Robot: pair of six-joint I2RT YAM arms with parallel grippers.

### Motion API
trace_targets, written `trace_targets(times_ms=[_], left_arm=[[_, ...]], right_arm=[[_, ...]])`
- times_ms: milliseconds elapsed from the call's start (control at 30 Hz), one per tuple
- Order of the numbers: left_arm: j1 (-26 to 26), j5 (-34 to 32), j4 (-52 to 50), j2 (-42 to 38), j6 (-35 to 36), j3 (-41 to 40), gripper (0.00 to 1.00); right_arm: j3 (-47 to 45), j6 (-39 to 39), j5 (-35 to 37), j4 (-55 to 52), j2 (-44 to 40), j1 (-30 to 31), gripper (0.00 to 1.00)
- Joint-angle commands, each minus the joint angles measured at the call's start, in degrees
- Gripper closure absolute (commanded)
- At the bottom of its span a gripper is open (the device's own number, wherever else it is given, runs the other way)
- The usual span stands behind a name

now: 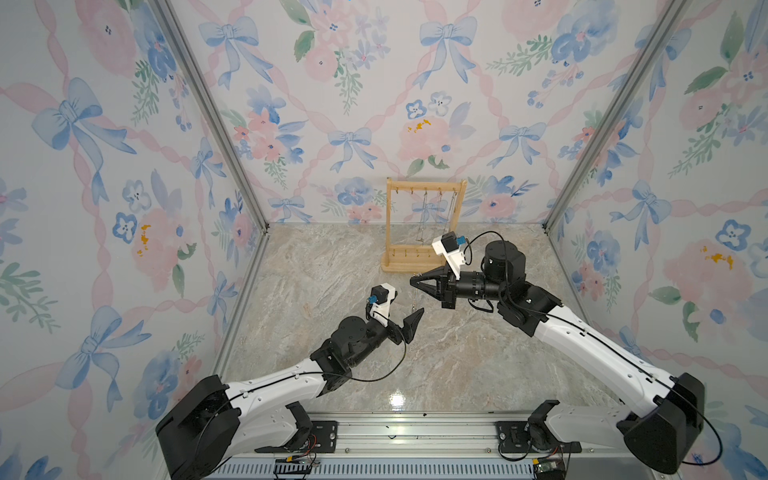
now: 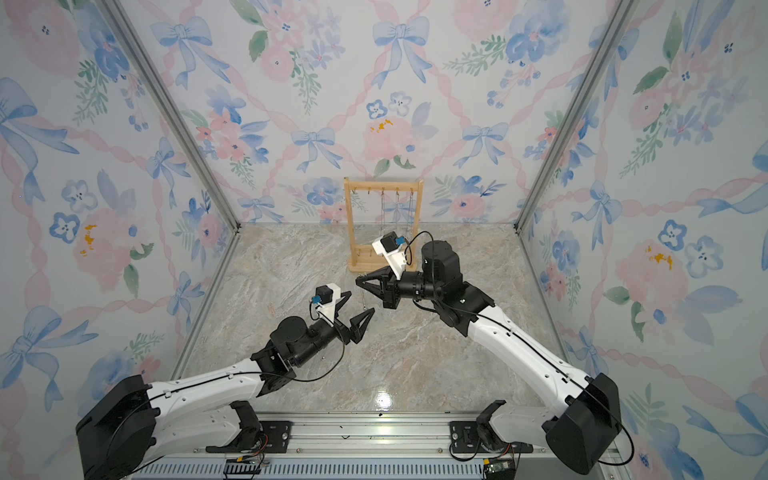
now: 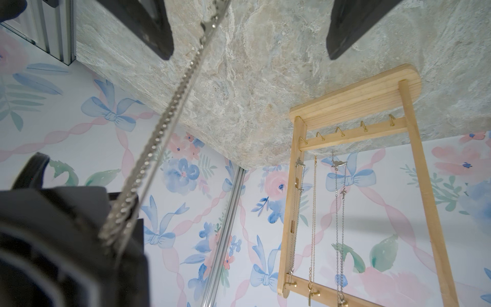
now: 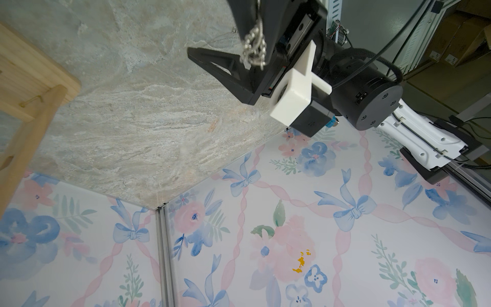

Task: Take the necklace off the jewelry display stand
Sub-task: Place the necklace at the center of the board.

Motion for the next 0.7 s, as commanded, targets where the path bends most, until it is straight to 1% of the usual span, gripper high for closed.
trace_targets(times_ms=[0,233,333,467,533,600,667], left_arm=[[0.22,3.41,1.39,1.52,1.49,2.49,0.17],[1.92,10.76,1.87,6.19,0.97,4.65,0.42],[2.29,12.38,2.09,7.70,0.52,4.69,0.56],[2.38,13.96,2.93,9.10,0.39,4.20,0.67],[2.38,14.93,3.83,9.81,0.06,3.64,0.76],[2.38,15.64,4.39,10.31,-0.55,3.33,0.82],[2.38,16.36,4.74,10.56,-1.16,2.89,0.83]], right_arm=[[-0.81,0.55,-0.65,0.17,-1.35,0.78,1.00],[-1.04,0.72,-0.66,0.08,-1.84,0.89,1.00],[-1.34,0.80,-0.58,-0.09,-2.39,0.89,1.00],[-2.19,0.72,-0.30,-0.05,-3.20,0.88,1.00],[-2.57,0.81,-0.25,0.04,-3.38,0.89,1.00],[-2.96,0.89,-0.26,-0.01,-3.51,0.89,1.00],[-3.55,1.08,-0.22,0.21,-3.70,0.89,1.00]])
